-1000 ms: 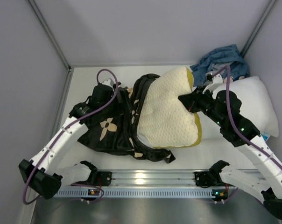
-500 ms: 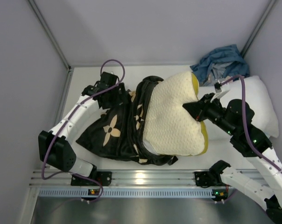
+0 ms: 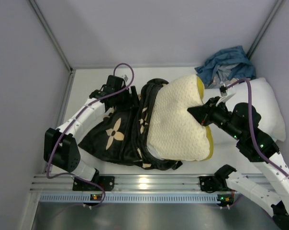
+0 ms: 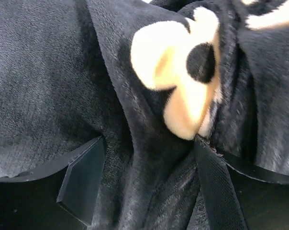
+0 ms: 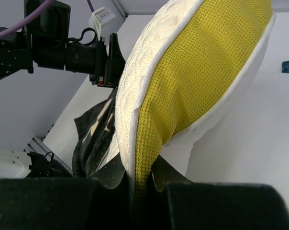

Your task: Remove the pillowcase from the pillow

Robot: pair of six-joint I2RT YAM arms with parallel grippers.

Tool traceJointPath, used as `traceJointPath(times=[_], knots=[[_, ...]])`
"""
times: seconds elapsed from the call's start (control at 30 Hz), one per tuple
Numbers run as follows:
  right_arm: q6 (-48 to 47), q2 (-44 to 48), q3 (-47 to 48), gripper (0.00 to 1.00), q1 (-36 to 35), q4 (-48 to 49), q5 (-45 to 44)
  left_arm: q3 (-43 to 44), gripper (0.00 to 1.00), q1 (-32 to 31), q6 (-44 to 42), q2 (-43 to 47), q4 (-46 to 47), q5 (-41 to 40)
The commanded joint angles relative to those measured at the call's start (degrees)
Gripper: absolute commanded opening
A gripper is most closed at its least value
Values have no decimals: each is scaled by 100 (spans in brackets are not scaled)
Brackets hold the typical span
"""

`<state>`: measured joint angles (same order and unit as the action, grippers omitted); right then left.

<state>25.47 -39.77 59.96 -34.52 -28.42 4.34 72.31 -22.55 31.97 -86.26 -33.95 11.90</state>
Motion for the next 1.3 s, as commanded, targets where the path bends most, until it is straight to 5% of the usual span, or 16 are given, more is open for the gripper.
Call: traceJointPath(times=[0.0,0.07,0.17,0.23,0.57,0.9,1.27], knots=[[10,127,217,0,86,601,243,-16,77,13,-24,-346,390,155],[19,127,270,0,77,593,243,-15,70,40,-15,-496,346,41],[19,118,349,0,86,593,260,-68,36,101,20,-673,337,128],[19,110,393,0,86,601,260,-77,0,162,12,-691,328,93],[-25,242,270,0,86,566,-64,-542,0,1524,-111,397,100,-232],[-34,92,-99,0,86,531,-1468,-728,0,3211,-682,1533,-629,-513],[-95,628,85,0,86,224,-2955,-394,0,3432,-824,1322,-735,-408]])
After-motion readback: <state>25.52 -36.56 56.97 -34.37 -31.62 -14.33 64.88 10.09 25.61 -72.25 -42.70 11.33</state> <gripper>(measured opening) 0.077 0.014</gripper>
